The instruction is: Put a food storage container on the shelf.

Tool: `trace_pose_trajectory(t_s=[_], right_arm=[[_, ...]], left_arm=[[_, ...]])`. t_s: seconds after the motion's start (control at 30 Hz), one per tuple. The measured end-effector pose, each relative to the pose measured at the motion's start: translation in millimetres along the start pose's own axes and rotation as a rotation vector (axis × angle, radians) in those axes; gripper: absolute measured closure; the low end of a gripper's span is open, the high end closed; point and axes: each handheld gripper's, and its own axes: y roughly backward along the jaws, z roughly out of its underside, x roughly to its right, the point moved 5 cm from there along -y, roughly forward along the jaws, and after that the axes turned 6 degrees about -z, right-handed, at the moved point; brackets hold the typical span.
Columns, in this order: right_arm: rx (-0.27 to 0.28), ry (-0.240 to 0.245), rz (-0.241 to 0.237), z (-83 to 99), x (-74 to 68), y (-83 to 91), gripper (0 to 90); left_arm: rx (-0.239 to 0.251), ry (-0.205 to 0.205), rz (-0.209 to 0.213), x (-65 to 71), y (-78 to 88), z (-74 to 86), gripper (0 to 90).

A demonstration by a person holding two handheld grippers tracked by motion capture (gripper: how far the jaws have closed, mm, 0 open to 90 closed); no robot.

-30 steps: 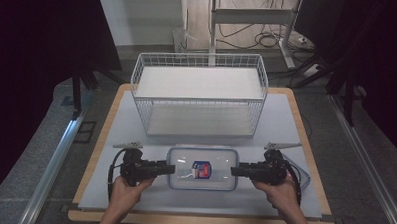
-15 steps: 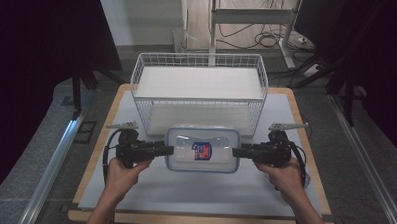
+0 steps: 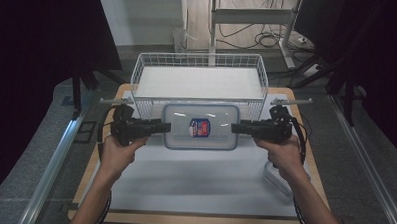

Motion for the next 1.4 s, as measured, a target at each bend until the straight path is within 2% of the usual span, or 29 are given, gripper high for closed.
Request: trace_pose_trajectory(t_s=[0.07, 0.1, 0.13, 0.3, 0.33, 0.37, 0.6, 0.63, 0.7, 0.77, 1.0, 1.1, 1.3, 1.4], right_arm=[[0.015, 0.002, 0.006, -13.6, 1.4, 0.6, 56.8], [0.018, 0.005, 0.009, -18.1, 1.7, 0.7, 56.8], [0.022, 0.01, 0.014, -22.7, 2.0, 0.8, 56.7], [0.038, 0.013, 0.023, -44.0, 4.0, -0.8, 56.7], [0.038, 0.013, 0.023, -44.0, 4.0, -0.8, 56.7], [0.048, 0.009, 0.021, -51.5, 5.5, -2.1, 56.7], [0.075, -0.006, 0.017, -74.0, 12.5, -5.8, 56.5], [0.088, -0.012, 0.018, -81.9, 15.1, -6.1, 56.4], [0.095, -0.013, 0.021, -85.8, 16.9, -6.1, 56.4], [0.106, -0.022, 0.031, -95.1, 22.2, -6.0, 56.2], [0.112, -0.041, 0.048, -106.3, 33.8, -10.7, 56.2], [0.117, -0.071, 0.05, -111.2, 42.8, -15.7, 56.1], [0.126, -0.112, 0.051, -117.5, 56.5, -21.4, 55.5], [0.125, -0.115, 0.058, -119.2, 59.0, -22.9, 55.3]], left_arm=[[0.011, -0.009, -0.01, -1.2, -0.2, -13.4, 53.7], [0.011, -0.009, -0.01, -1.2, -0.2, -13.4, 53.4], [0.017, -0.013, -0.019, -2.2, -0.5, -22.3, 53.1], [0.03, -0.02, -0.042, -5.4, 0.5, -42.7, 52.1], [0.03, -0.02, -0.042, -5.4, 0.5, -42.7, 52.1], [0.034, -0.019, -0.046, -6.7, 1.4, -49.7, 52.1], [0.046, -0.01, -0.058, -12.4, 2.2, -72.0, 52.1], [0.054, -0.01, -0.058, -14.8, 0.6, -79.2, 52.1], [0.055, -0.008, -0.058, -15.9, -0.4, -81.6, 52.1], [0.055, -0.001, -0.053, -21.7, -5.7, -90.8, 52.0], [0.063, 0.028, -0.063, -35.0, -13.8, -104.4, 51.0], [0.069, 0.06, -0.072, -42.5, -18.1, -111.5, 50.9], [0.066, 0.081, -0.089, -48.4, -23.5, -116.8, 50.9], [0.066, 0.093, -0.089, -52.9, -26.4, -117.2, 50.8]])
